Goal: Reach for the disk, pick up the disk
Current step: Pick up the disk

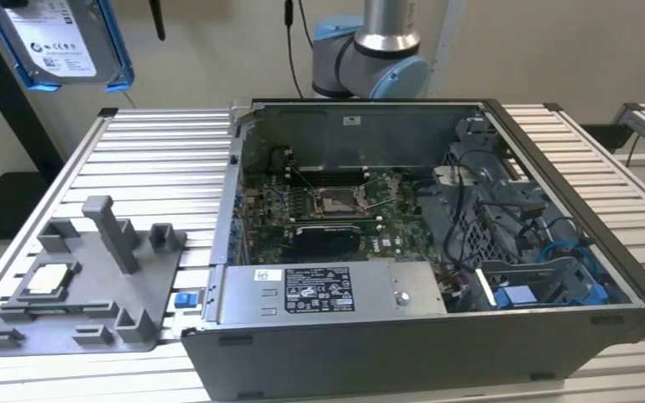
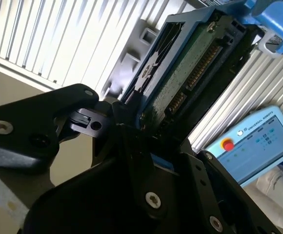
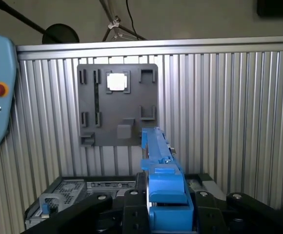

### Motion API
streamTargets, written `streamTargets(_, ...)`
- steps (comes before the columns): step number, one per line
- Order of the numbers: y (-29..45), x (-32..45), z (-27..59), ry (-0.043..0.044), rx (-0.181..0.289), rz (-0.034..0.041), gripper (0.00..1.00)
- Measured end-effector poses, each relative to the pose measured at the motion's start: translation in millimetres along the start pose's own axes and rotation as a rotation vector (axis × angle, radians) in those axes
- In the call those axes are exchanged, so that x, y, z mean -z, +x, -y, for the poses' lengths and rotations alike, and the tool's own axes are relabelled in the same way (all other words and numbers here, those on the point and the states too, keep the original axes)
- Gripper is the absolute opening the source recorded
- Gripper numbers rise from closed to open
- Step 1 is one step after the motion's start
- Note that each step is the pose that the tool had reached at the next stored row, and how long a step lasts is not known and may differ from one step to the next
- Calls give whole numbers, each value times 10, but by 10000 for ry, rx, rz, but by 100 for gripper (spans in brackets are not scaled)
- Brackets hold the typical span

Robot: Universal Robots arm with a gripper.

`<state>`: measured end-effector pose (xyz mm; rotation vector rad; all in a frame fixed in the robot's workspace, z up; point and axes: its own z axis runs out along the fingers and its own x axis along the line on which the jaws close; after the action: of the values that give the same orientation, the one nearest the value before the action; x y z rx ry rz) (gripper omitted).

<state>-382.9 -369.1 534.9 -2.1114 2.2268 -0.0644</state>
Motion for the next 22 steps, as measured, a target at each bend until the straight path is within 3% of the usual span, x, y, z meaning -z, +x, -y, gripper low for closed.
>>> streamTargets(22,-32,-50,617,-18,0,-1,0)
